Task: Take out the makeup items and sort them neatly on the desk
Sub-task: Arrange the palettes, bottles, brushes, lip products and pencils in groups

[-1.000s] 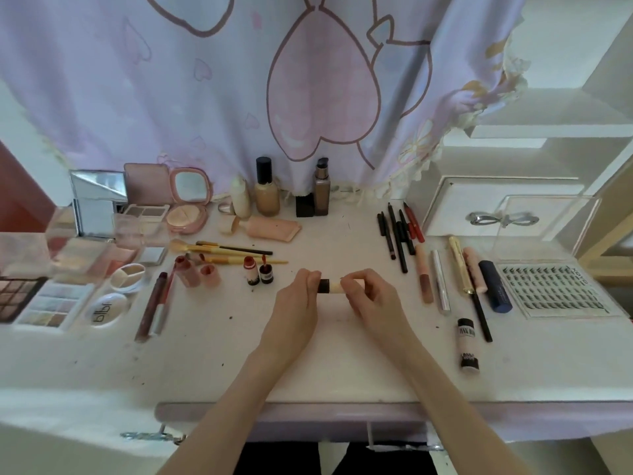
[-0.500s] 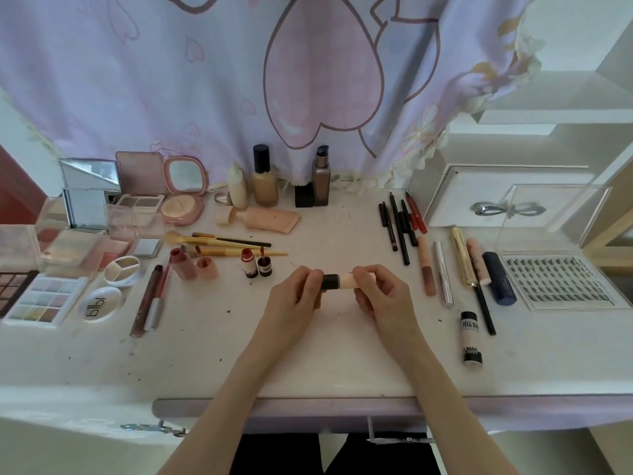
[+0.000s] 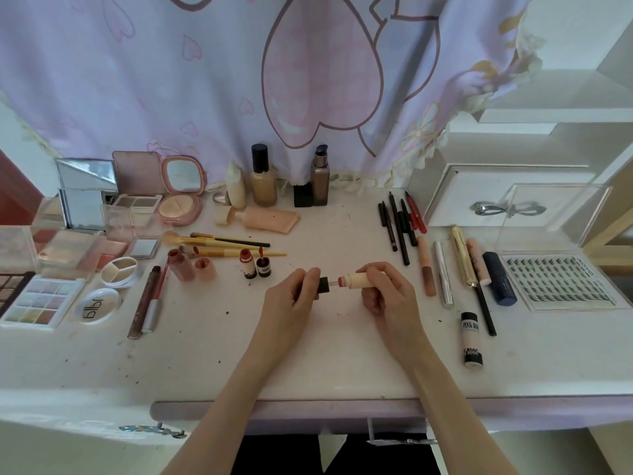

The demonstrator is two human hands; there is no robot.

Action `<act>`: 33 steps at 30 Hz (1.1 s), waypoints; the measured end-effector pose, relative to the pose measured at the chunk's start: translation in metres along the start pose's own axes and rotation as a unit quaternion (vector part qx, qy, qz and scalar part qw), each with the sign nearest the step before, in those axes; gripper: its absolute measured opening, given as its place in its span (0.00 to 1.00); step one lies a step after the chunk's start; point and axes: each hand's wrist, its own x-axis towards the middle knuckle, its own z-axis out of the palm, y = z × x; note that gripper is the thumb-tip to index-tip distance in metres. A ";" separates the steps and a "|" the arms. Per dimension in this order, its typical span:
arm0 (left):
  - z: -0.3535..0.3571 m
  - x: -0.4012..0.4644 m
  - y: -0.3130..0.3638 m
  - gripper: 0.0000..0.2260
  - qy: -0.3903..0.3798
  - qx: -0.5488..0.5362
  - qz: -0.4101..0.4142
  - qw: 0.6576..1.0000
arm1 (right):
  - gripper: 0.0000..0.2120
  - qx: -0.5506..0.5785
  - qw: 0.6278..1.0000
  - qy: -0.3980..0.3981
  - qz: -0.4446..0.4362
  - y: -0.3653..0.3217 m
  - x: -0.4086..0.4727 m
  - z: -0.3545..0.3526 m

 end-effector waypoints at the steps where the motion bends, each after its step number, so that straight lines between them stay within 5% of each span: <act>1: -0.001 0.001 0.000 0.16 0.005 -0.013 -0.005 1.000 | 0.07 -0.010 1.000 0.003 -0.003 0.000 0.000 0.000; 8: -0.005 -0.002 0.005 0.06 0.007 -0.046 0.008 0.999 | 0.10 -0.007 0.999 0.035 0.003 -0.002 -0.001 0.001; 15: -0.010 -0.003 0.004 0.12 -0.013 -0.050 0.015 0.999 | 0.07 -0.125 0.991 0.036 -0.006 -0.014 0.000 -0.004; 18: -0.009 -0.003 0.002 0.11 0.003 -0.059 0.005 0.998 | 0.07 -0.045 0.995 0.085 0.005 -0.020 -0.001 -0.013; 22: -0.007 -0.002 0.002 0.11 0.010 -0.049 0.001 0.999 | 0.11 0.139 0.985 0.051 0.084 -0.024 0.000 -0.015; 26: -0.004 -0.003 0.002 0.07 -0.005 -0.018 0.006 1.000 | 0.10 0.205 0.963 0.024 0.171 -0.022 0.001 -0.010; 33: 0.000 0.000 0.000 0.05 -0.012 0.041 0.004 0.999 | 0.06 -0.016 0.994 0.047 0.094 -0.014 0.002 0.000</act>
